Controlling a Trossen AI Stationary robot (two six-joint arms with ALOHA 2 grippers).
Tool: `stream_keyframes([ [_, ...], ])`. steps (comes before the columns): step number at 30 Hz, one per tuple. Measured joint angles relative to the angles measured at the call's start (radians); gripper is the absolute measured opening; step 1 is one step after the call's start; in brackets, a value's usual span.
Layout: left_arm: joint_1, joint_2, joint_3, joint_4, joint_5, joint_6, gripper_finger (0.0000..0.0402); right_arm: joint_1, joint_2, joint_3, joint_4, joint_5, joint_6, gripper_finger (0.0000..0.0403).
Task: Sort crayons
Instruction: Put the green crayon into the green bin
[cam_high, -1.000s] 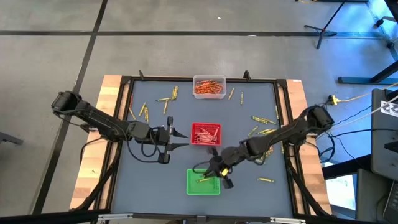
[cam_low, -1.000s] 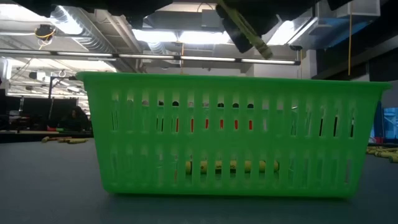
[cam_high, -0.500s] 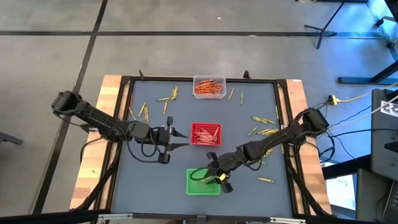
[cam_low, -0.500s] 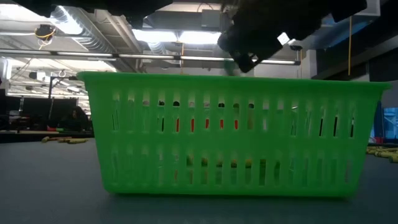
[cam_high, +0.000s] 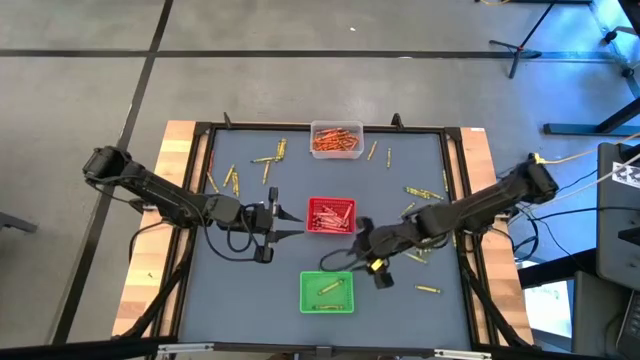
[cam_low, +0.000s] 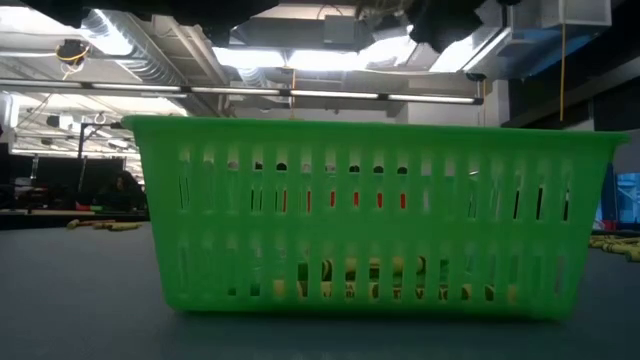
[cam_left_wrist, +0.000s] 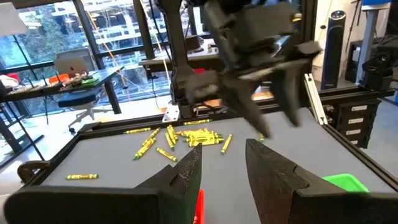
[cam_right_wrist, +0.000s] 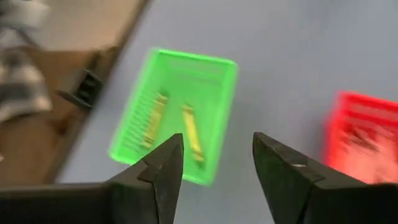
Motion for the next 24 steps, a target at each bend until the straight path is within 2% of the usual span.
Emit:
stream_keyframes([
  [5, 0.0, 0.0, 0.0, 0.0, 0.002, 0.0, 0.0109, -0.026, -0.09, -0.002, -0.187, 0.128, 0.013, 0.0184],
  [13, -0.003, 0.0, 0.0, 0.008, 0.004, -0.001, 0.0109, -0.179, -0.233, -0.091, -0.267, 0.108, 0.02, 0.0183],
  [19, -0.003, 0.0, 0.0, 0.008, 0.003, -0.001, 0.0109, -0.355, -0.328, -0.213, -0.335, 0.1, 0.021, 0.0183],
  [24, -0.003, 0.0, 0.0, 0.008, 0.003, 0.0, 0.0109, -0.515, -0.347, -0.296, -0.398, 0.112, 0.043, 0.0183],
])
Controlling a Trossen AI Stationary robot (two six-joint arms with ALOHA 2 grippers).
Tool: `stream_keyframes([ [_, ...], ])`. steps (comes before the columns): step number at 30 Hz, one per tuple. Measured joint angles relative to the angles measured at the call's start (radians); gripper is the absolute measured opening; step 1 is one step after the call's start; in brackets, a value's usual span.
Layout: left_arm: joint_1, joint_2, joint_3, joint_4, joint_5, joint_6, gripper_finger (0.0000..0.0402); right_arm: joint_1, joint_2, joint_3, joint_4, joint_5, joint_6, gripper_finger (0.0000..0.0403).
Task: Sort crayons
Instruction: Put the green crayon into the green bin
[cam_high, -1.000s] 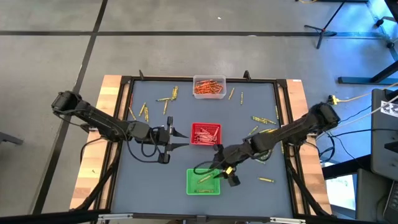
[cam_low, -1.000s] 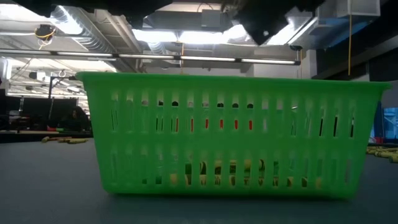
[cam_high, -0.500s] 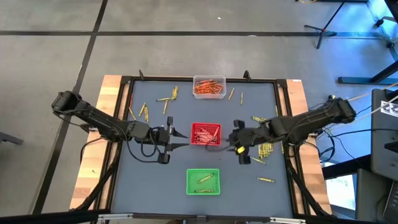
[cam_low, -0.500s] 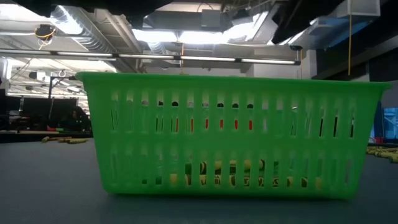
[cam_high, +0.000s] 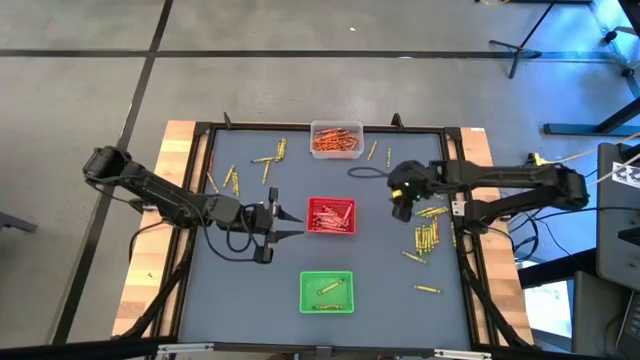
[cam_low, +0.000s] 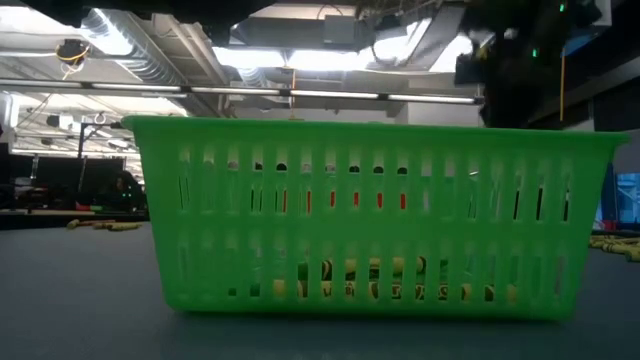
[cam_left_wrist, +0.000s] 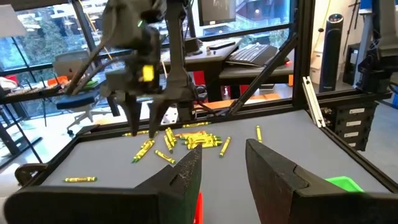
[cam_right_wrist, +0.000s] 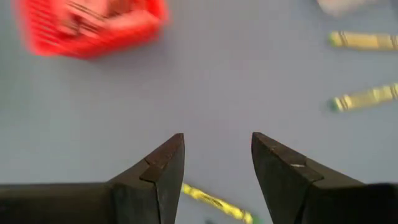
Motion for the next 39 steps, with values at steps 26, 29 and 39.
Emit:
stream_keyframes([
  [26, 0.001, 0.0, 0.0, 0.012, 0.0, 0.003, 0.0109, -0.304, 0.318, -0.078, -0.113, -0.061, -0.059, 0.0183],
  [29, 0.001, 0.0, 0.0, 0.011, 0.0, 0.003, 0.0109, -0.31, 0.353, -0.078, -0.092, -0.039, -0.064, 0.0183],
  [39, 0.001, 0.0, 0.0, 0.011, 0.0, 0.003, 0.0109, -0.309, 0.38, -0.064, -0.096, -0.019, -0.086, 0.0183],
])
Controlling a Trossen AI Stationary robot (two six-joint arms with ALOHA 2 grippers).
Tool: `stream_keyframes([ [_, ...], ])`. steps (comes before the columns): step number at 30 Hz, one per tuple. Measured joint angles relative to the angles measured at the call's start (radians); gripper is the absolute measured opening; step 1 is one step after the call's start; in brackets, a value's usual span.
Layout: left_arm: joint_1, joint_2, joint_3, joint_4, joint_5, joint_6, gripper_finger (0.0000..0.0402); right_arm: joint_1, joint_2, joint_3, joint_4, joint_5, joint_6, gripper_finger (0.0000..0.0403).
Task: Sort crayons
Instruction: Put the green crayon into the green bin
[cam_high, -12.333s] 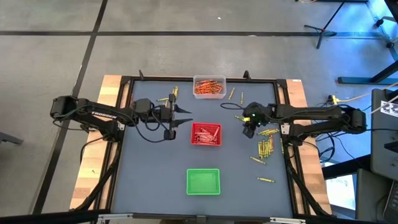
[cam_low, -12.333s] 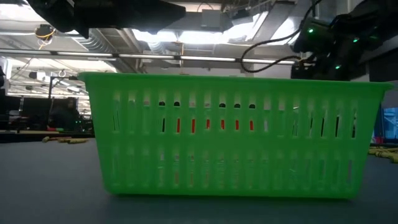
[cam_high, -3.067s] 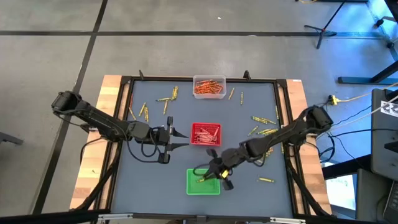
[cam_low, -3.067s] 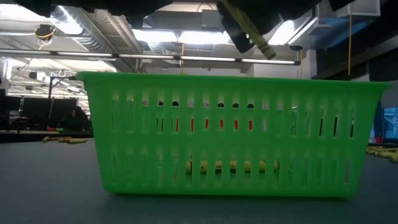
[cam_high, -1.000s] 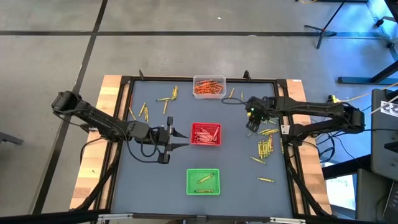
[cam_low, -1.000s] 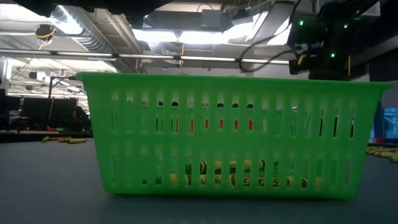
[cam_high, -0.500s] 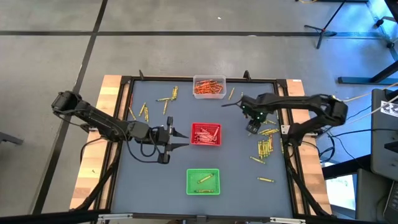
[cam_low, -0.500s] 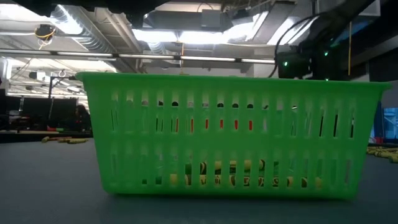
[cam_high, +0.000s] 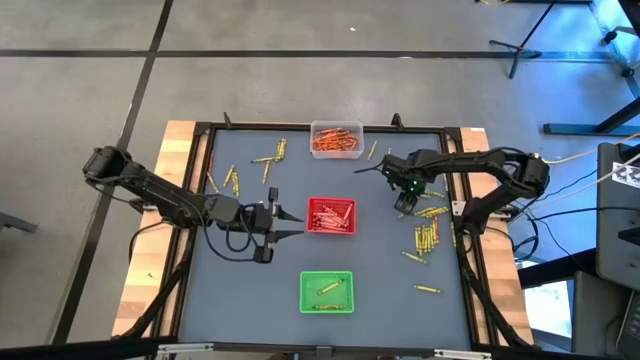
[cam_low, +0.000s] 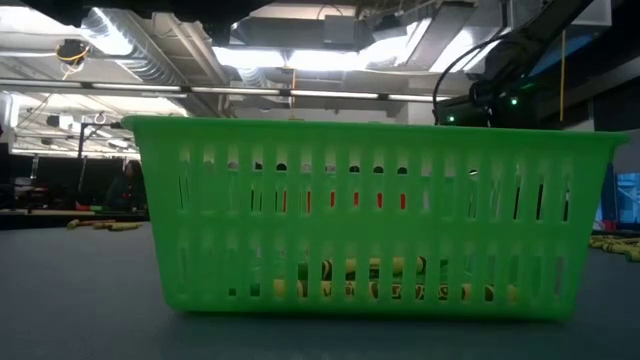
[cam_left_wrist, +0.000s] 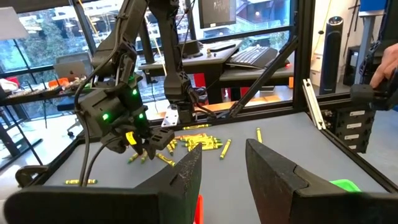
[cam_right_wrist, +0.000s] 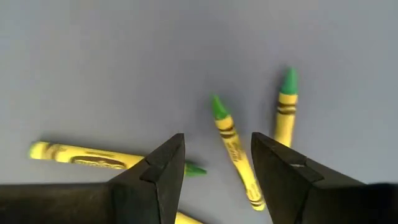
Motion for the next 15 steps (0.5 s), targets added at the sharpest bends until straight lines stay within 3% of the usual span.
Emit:
stream_keyframes([
  [10, 0.0, 0.0, 0.0, 0.0, -0.001, -0.003, 0.0109, -0.042, 0.0, 0.002, 0.052, -0.026, -0.061, 0.0182],
  [15, 0.0, 0.0, 0.0, 0.0, 0.0, -0.003, 0.0109, -0.06, 0.007, 0.002, 0.053, -0.021, -0.077, 0.0149],
])
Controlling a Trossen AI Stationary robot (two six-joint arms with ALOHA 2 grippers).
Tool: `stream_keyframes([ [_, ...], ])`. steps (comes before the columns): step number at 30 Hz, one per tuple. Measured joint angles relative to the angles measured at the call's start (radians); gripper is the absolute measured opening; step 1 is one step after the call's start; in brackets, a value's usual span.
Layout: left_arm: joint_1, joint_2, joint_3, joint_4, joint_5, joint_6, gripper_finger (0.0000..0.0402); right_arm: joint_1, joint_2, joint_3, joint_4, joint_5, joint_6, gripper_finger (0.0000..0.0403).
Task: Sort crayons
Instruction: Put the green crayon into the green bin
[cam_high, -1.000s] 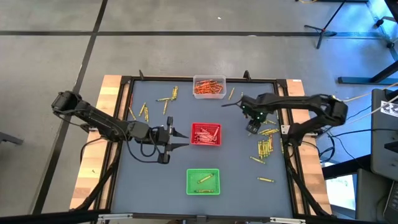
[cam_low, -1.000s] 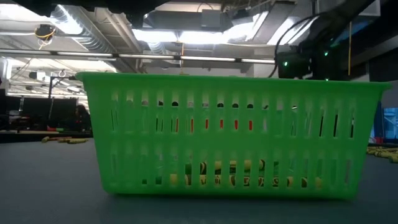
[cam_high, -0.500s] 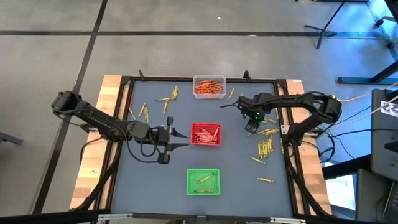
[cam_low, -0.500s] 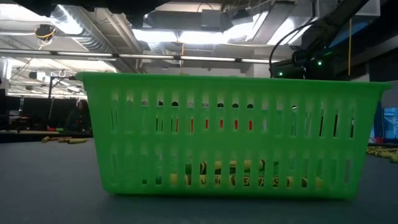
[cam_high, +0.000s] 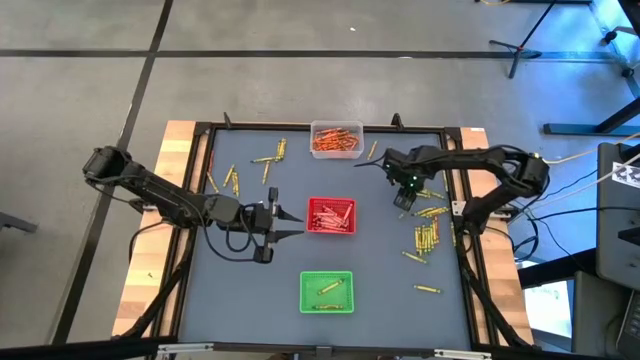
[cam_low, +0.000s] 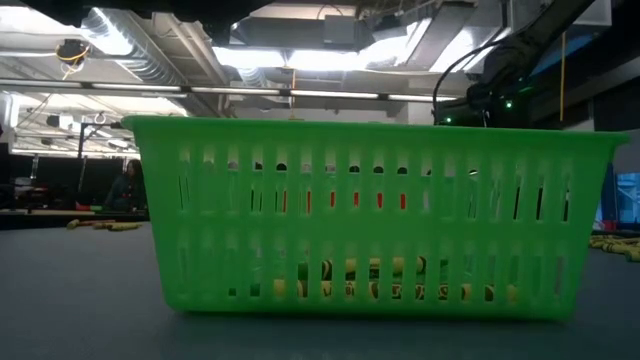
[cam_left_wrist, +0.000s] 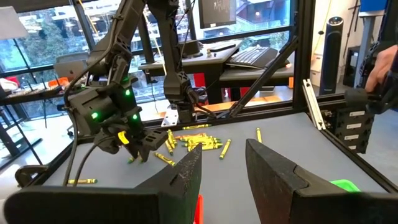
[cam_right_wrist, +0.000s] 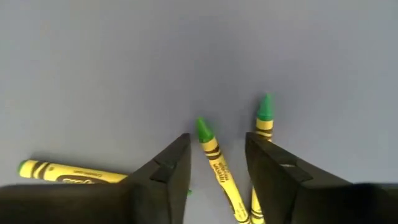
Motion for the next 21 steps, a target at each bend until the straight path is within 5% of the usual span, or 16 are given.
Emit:
stream_keyframes([
  [12, 0.0, 0.0, 0.0, 0.0, 0.0, 0.0, 0.0109, 0.003, 0.051, 0.003, 0.004, -0.021, -0.053, 0.0017],
  [21, 0.0, 0.0, 0.0, 0.0, 0.0, 0.0, 0.0109, 0.003, -0.033, 0.047, -0.044, 0.016, -0.051, 0.0022],
])
